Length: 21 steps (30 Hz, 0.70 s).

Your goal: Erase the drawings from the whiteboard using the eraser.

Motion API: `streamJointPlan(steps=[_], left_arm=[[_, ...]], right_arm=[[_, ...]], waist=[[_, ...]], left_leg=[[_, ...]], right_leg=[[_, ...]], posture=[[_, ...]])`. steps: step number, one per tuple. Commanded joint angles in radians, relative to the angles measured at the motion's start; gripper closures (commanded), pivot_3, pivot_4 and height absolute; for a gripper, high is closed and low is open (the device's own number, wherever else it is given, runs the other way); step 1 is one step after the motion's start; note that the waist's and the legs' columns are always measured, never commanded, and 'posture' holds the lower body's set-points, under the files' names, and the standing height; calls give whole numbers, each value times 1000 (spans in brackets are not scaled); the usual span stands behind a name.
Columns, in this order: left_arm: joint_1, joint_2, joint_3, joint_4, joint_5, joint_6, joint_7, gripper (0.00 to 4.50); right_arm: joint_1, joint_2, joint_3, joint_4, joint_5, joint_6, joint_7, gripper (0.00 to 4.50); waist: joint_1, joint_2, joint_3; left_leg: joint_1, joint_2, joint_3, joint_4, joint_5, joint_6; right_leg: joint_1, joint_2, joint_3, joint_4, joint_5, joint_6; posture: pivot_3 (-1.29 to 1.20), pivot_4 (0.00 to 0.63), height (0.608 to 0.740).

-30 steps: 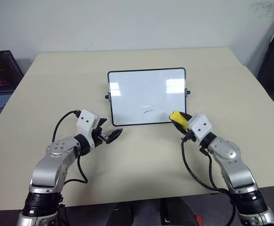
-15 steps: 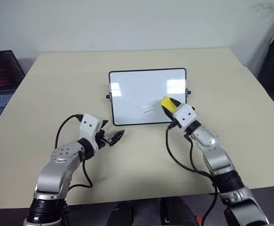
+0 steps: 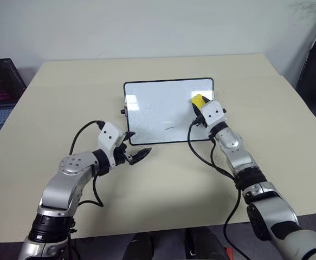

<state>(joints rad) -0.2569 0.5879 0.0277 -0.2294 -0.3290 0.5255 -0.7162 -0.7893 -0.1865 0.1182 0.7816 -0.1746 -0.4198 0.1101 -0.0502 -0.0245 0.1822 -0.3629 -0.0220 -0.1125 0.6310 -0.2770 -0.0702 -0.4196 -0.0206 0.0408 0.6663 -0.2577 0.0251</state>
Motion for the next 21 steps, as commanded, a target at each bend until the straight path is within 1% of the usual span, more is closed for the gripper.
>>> streamJointPlan(steps=[1, 7, 12, 15, 18, 21], left_arm=[[-17, 13, 13, 1, 3, -33, -13, 0], [-12, 15, 18, 15, 7, -49, -18, 0], [-11, 16, 20, 28, 8, -60, -16, 0], [-10, 16, 22, 36, 11, -63, -15, 0], [-11, 14, 23, 42, 13, -66, -14, 0], [-14, 11, 22, 48, 17, -68, -14, 0]], right_arm=[[-14, 33, 14, 79, -15, -45, -13, 3182], [-6, 100, 63, 145, -52, -88, -14, 3182], [21, 146, 113, 196, -83, -103, 7, 3182], [42, 170, 140, 191, -91, -99, 44, 3182], [58, 183, 175, 172, -112, -93, 79, 3182], [64, 182, 212, 146, -143, -94, 94, 3182]], waist=[[-7, 0, 0], [-26, -2, -1], [-34, -2, -1], [-34, -2, -1], [-35, -2, -1], [-34, -2, -1]], left_leg=[[0, 0, 0, 0, 0, 0], [5, 0, 2, 3, 0, 1], [7, 0, 2, 12, 0, 1], [16, 0, 1, 12, -1, 1], [18, 0, 1, 13, -1, 2], [17, 0, 1, 13, 0, 2]], right_leg=[[0, 0, 0, 1, 0, 0], [0, 0, 3, 10, 0, 0], [4, 2, 3, 14, 0, 0], [13, 3, 3, 13, 0, 0], [14, 7, 3, 14, -1, 1], [14, 7, 3, 14, 0, 0]], posture=[[0, 150, 740], [0, 150, 740], [0, 150, 740], [0, 150, 740], [0, 150, 740], [0, 150, 740]])
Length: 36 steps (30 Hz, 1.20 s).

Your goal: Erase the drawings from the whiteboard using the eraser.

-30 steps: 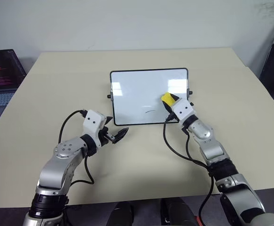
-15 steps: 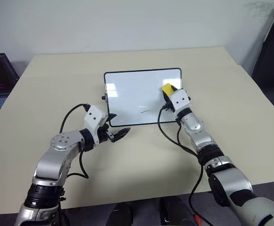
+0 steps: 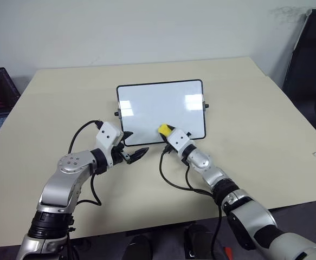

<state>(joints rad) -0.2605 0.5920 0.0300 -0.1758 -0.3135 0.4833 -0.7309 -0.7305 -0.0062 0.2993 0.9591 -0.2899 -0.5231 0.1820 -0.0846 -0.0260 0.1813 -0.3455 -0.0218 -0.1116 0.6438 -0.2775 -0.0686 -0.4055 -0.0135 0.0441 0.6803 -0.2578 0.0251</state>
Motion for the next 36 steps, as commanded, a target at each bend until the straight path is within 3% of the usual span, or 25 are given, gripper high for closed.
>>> streamJointPlan(steps=[1, 6, 14, 20, 24, 36], left_arm=[[-11, 6, 19, -2, 3, -27, 1, 0], [-10, 5, 21, 8, 4, -32, 3, 0], [0, 0, 23, 1, 1, -27, 10, 0], [13, 3, 35, 27, 13, -32, 26, 0], [5, 16, 44, 67, 27, -28, 39, 0], [9, 40, 45, 72, 34, -19, 41, 0]], right_arm=[[3, -2, 39, -42, -46, 23, 9, 3182], [-17, -33, 4, -142, -59, 156, -50, 3183], [64, -200, -32, -359, -61, 340, 24, 3183], [131, -290, -29, -422, -58, 368, 57, 3183], [134, -262, -20, -462, -41, 383, 62, 3183], [7, -35, 95, -429, -81, 442, 74, 3183]], waist=[[0, 0, 0], [1, 0, 0], [25, 0, 0], [29, -1, 0], [27, -1, 0], [7, 0, 0]], left_leg=[[0, 0, 0, 0, 0, 0], [-1, 0, 0, 0, 0, 0], [-2, 0, -2, 0, 0, 0], [-1, 0, -1, 0, 0, 0], [-1, 0, -1, 0, 0, 0], [-2, 1, -2, -1, 0, 0]], right_leg=[[0, 0, 0, 0, 0, 0], [-1, -1, 0, 0, 0, 0], [0, -3, -1, -1, 0, 0], [0, -4, -1, -2, -1, 3], [1, -4, -1, -1, -2, 4], [-2, -4, -2, -1, 0, 1]], posture=[[0, 150, 740], [0, 150, 740], [0, 150, 740], [0, 150, 740], [0, 150, 740], [0, 150, 740]])
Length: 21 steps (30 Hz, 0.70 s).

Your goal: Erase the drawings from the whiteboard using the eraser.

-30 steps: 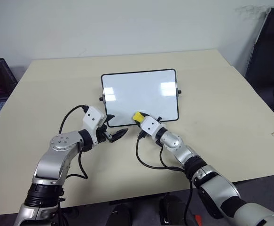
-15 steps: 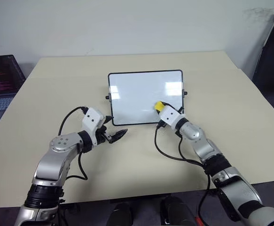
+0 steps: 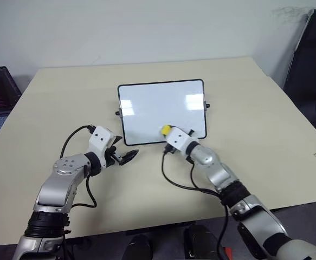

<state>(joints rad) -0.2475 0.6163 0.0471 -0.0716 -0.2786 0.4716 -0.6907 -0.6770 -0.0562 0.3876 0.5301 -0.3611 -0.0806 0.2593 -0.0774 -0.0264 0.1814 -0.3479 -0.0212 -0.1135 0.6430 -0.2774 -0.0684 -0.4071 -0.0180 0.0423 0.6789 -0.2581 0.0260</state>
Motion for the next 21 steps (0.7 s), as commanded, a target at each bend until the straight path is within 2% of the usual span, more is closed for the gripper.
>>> streamJointPlan(steps=[1, 5, 13, 21], left_arm=[[-2, 15, 26, -37, -1, -5, 2, 0], [5, 12, 25, -55, -6, 4, 5, 0], [-17, 2, 5, -74, -11, 20, -3, 0], [-64, -14, -29, -77, -12, 31, -15, 0]], right_arm=[[-54, 21, 10, 4, -13, 4, -3, 3183], [-57, 14, -14, -3, -3, 26, -7, 3183], [-46, -81, -82, -24, 5, 76, -28, 3183], [45, -190, -147, -120, 30, 128, -10, 3183]], waist=[[2, 0, 0], [13, 0, 0], [23, 0, 0], [31, 0, 0]], left_leg=[[0, 0, 0, 0, 0, 0], [-2, 0, -2, -1, -1, 1], [-9, 0, -5, 0, -2, 2], [-7, -1, -7, 2, -2, 2]], right_leg=[[0, 0, 0, 0, 0, 0], [0, -1, -1, -2, 0, 0], [-5, -3, -2, -3, 0, 0], [-1, -2, -3, -4, 0, 0]], posture=[[0, 150, 740], [0, 150, 740], [0, 150, 740], [0, 150, 740]])
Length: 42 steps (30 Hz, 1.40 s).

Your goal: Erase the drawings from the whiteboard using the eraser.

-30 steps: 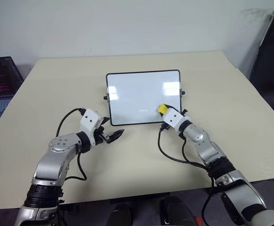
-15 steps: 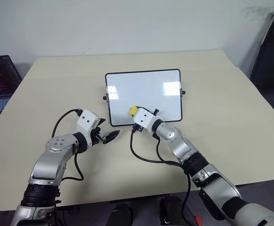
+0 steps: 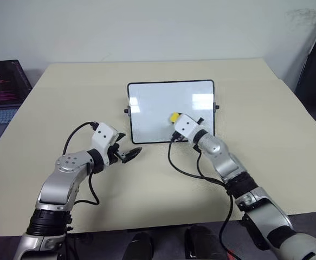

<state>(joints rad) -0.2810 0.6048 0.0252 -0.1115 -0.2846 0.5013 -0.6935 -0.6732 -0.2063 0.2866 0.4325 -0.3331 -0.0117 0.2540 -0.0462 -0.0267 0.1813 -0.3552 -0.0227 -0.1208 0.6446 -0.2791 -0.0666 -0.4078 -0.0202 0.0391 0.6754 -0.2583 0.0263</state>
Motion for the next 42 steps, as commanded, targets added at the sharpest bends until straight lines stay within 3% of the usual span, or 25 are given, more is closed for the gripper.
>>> streamJointPlan(steps=[1, 10, 23, 31, 42], left_arm=[[-34, -3, -9, -36, -6, 2, -13, 0], [-107, 3, -55, -63, -30, 23, -92, 0], [-286, -51, -259, -22, 0, -42, -306, 0], [-412, -180, -376, 97, 50, -103, -367, 0], [-444, -224, -393, 150, 84, -118, -381, 0]], right_arm=[[50, -47, -47, -33, 3, 64, -2, 3183], [180, -11, -131, -394, 176, 239, 100, 3184], [413, -31, -396, -860, 321, 721, 32, 3190], [446, -6, -481, -874, 368, 856, -23, 3190], [392, 16, -511, -766, 433, 880, -75, 3190]], waist=[[1, 0, 0], [-2, 1, 1], [16, 1, 1], [5, 2, 1], [2, 2, 1]], left_leg=[[0, 0, 0, 0, 0, 0], [0, 0, 0, 0, 0, 0], [-8, 0, -2, -1, 0, 0], [-7, -2, 0, -1, 0, 0], [-7, -1, 1, -1, 0, 1]], right_leg=[[0, 0, 0, 0, 0, 0], [1, 0, 0, -1, -1, 1], [-5, 0, -2, -4, -1, 1], [-5, 1, -1, -3, -1, 1], [-5, 2, -1, -3, -2, 4]], posture=[[0, 150, 740], [0, 150, 740], [0, 150, 740], [0, 150, 740], [0, 150, 740]])
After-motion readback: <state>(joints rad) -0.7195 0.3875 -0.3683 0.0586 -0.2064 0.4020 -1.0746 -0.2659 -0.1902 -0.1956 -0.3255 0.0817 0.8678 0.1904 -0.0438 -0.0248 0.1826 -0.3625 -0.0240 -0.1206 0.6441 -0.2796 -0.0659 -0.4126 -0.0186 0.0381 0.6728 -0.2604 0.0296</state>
